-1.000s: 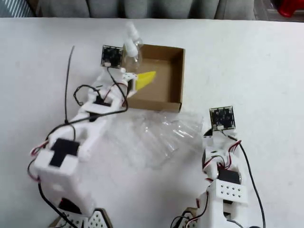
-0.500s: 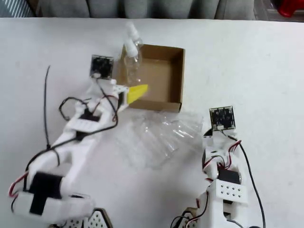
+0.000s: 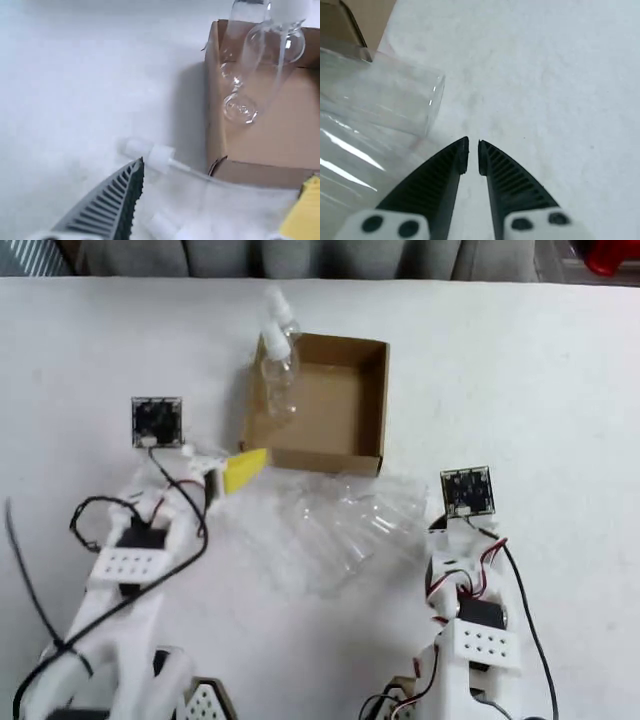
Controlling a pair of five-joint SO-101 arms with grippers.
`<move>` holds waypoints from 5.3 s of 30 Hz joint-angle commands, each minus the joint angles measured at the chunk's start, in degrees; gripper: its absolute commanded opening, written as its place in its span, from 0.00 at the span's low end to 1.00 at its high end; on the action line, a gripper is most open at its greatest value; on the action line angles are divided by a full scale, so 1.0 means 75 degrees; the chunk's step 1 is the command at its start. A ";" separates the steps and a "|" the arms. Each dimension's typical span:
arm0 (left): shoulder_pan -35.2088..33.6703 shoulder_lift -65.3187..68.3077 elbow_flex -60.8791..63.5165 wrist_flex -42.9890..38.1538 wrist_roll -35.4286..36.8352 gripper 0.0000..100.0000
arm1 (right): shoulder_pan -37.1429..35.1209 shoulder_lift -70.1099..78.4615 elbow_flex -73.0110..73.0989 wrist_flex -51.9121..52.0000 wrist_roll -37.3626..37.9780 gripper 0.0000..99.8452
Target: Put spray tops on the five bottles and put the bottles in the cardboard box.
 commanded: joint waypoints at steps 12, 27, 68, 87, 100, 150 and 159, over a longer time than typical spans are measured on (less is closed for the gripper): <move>-0.0311 -0.3030 0.0457 0.4794 0.0141 0.43 | 0.0053 0.0018 -0.0059 -0.0100 0.0082 0.02; 0.1495 -0.3745 0.0410 0.5638 0.0738 0.43 | 0.0041 0.0029 -0.0059 -0.0076 0.0082 0.02; 0.4062 0.3733 -0.3985 0.6341 0.4958 0.43 | 0.0053 0.0041 -0.0047 -0.0100 0.0117 0.02; 0.4108 0.3663 -0.3985 0.8006 0.1981 0.44 | 0.0053 0.0041 -0.0047 -0.0088 0.0117 0.02; 0.3698 0.3722 -0.4923 0.7197 0.5158 0.44 | 0.0006 0.0041 -0.0047 -0.0123 0.0117 0.02; 0.3593 0.4120 -0.4782 0.6166 0.4360 0.22 | 0.0006 0.0029 -0.0047 -0.0123 0.0117 0.02; 0.3569 0.5621 -0.6025 0.7361 0.3903 0.41 | 0.0006 0.0029 -0.0047 -0.0123 0.0117 0.02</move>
